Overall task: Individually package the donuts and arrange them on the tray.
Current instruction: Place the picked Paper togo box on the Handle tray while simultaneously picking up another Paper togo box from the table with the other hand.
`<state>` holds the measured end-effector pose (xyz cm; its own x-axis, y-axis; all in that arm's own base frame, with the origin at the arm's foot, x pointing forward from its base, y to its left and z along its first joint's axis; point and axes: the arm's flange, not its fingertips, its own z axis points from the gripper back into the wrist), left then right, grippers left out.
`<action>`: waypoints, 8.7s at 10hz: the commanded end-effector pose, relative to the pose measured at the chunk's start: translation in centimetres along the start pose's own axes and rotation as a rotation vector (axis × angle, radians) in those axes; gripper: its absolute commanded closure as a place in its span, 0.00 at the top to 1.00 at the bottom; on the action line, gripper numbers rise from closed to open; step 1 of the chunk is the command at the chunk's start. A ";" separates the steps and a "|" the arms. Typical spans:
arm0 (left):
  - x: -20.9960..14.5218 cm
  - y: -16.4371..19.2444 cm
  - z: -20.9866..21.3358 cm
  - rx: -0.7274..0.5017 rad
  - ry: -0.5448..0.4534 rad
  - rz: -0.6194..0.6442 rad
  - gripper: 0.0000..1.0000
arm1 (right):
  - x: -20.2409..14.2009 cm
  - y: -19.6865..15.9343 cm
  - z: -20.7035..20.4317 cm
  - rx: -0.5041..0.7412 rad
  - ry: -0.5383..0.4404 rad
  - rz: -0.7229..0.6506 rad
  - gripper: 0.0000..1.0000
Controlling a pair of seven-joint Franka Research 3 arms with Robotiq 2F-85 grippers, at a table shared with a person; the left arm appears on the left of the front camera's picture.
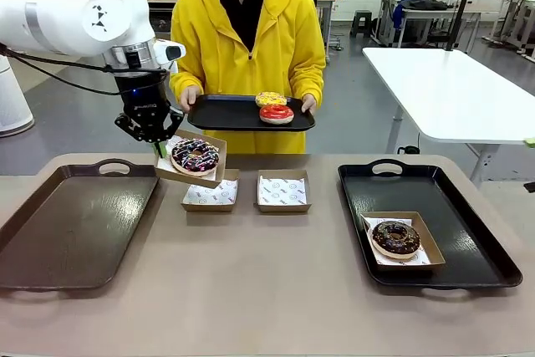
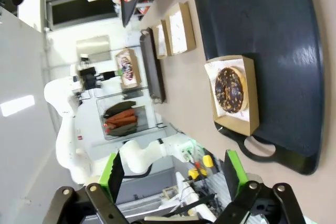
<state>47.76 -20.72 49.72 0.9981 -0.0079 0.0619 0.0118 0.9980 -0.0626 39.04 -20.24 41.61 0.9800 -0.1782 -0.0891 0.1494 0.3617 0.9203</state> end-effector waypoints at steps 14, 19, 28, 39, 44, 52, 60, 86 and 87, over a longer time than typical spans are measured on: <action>-12.4 18.9 -2.9 -0.004 0.090 0.045 0.01 | 6.1 16.8 -27.7 -0.532 0.042 0.205 1.00; -12.4 18.9 -2.9 -0.004 0.090 0.045 0.01 | 6.1 16.8 -27.7 -0.532 0.042 0.205 1.00; -12.4 18.9 -2.9 -0.004 0.090 0.045 0.01 | 11.8 22.2 -42.1 -1.034 0.057 0.170 1.00; -12.5 19.0 -3.1 0.001 0.095 0.048 0.01 | 11.0 17.4 -49.3 -1.111 0.034 0.206 1.00; -11.8 18.7 -5.4 0.087 0.089 0.063 0.01 | 11.6 13.2 -50.6 -1.091 0.030 0.201 1.00; -10.6 18.8 -8.9 0.146 0.115 0.099 0.01 | 10.5 11.4 -49.3 -1.118 0.033 0.224 1.00; -9.2 17.6 -11.3 0.157 0.120 0.020 0.01 | 10.7 11.2 -49.2 -1.122 0.045 0.212 1.00; -18.0 33.2 -3.1 -0.835 -0.085 -0.038 1.00 | 10.3 23.8 -45.9 -1.071 0.040 0.168 0.00; -18.1 36.0 -3.3 -0.935 -0.102 -0.003 1.00 | 10.4 24.7 -46.0 -1.073 0.055 0.167 0.00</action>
<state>29.41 12.97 43.95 0.9847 0.0155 0.1733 0.1266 0.6198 -0.7745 58.08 28.21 46.24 1.0000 0.0000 -0.0010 0.0001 0.9946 0.1034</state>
